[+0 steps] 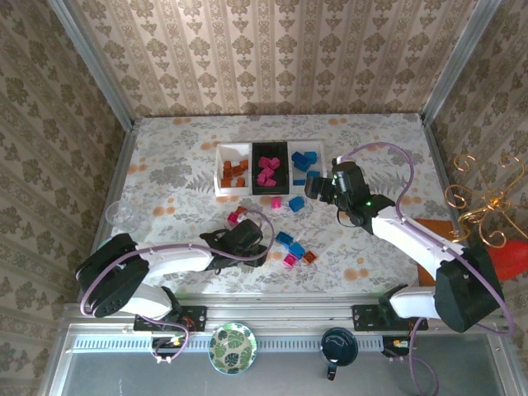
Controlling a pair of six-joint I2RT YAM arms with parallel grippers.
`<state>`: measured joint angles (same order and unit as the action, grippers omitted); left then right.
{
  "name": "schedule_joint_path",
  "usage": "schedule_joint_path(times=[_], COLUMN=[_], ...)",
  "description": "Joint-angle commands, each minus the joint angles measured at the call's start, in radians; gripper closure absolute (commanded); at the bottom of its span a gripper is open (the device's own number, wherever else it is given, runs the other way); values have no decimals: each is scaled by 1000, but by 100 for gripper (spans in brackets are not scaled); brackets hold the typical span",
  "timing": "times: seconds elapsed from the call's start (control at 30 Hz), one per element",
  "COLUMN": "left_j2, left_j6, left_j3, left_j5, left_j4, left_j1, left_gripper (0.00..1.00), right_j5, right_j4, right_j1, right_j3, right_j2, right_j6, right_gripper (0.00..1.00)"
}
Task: Sort the legos into containers by color
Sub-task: Pick up the lego from the middle-left of the table, then place the lego in the container.
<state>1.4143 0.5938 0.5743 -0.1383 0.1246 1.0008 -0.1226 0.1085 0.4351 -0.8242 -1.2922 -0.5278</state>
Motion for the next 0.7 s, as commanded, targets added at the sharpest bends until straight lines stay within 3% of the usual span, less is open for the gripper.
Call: schedule_joint_path(times=[0.0,0.23,0.43,0.53,0.67], left_j2=[53,8,-106,-166,-206], left_j6=[-23,-17,-22,-54,-89], left_j3=[7,10,44,106,202], left_j5=[61,53,21,-12,-8], left_j4=[-97,-66,9,78,105], left_j1=[5,12,0,-57,-213], left_gripper=[42,60,62,62,62], right_j5=[-5,-12,-5,-1,-3], right_j4=[5,-1,-7,-3,3], right_j1=[5,6,7,7,11], right_j3=[15,25,34,43,62], right_j2=[26,27,35,51,69], right_j6=[-10,-7,-14,-15,-15], right_gripper=[11,11,11,11,11])
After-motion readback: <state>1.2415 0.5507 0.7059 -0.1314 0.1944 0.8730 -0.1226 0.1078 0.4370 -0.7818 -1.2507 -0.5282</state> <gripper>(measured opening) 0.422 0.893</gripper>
